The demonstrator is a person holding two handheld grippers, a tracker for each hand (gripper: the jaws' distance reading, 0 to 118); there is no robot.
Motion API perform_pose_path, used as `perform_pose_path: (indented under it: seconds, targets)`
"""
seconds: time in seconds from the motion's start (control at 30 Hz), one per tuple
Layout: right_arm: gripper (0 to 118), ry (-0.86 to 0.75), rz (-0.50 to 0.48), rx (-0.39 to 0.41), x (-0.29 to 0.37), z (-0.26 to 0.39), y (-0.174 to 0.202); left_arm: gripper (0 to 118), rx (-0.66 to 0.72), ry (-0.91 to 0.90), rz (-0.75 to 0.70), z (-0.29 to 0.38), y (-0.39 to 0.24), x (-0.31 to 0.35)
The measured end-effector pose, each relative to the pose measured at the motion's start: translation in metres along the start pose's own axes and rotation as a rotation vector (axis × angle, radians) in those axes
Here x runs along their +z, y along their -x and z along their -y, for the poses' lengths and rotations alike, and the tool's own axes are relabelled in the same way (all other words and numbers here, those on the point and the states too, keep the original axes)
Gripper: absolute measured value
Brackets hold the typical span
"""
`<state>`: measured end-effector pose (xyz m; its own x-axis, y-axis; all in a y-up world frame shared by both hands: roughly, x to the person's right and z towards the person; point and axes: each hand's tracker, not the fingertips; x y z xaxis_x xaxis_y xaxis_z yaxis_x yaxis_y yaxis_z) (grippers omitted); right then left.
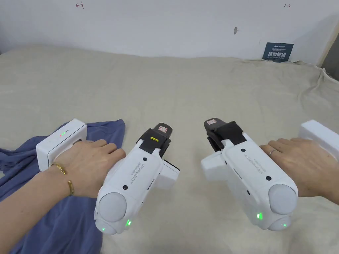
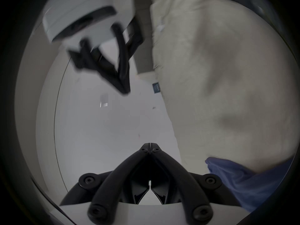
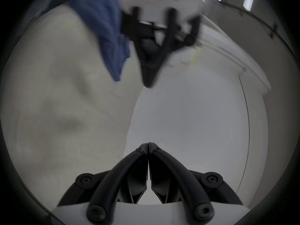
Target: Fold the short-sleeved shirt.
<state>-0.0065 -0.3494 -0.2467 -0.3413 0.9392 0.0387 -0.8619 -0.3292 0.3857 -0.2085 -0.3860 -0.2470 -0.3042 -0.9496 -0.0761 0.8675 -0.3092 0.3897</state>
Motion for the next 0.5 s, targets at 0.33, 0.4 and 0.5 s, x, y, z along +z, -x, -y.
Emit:
perform_pose_path:
  seconds: [0.33, 0.4, 0.5]
  targets:
    - [0, 0.292, 0.047, -1.209, -0.013, 0.03, -0.052, 0, 1.186, 0.397, -0.137, 0.047, 0.068, -0.022]
    - [0, 0.327, 0.093, -1.497, -0.012, 0.038, -0.051, 0, 1.487, 0.447, -0.182, 0.063, 0.072, -0.021]
    - [0, 0.373, 0.149, -1.794, -0.006, 0.04, -0.036, 0, 1.721, 0.488, -0.233, 0.069, 0.061, -0.012]
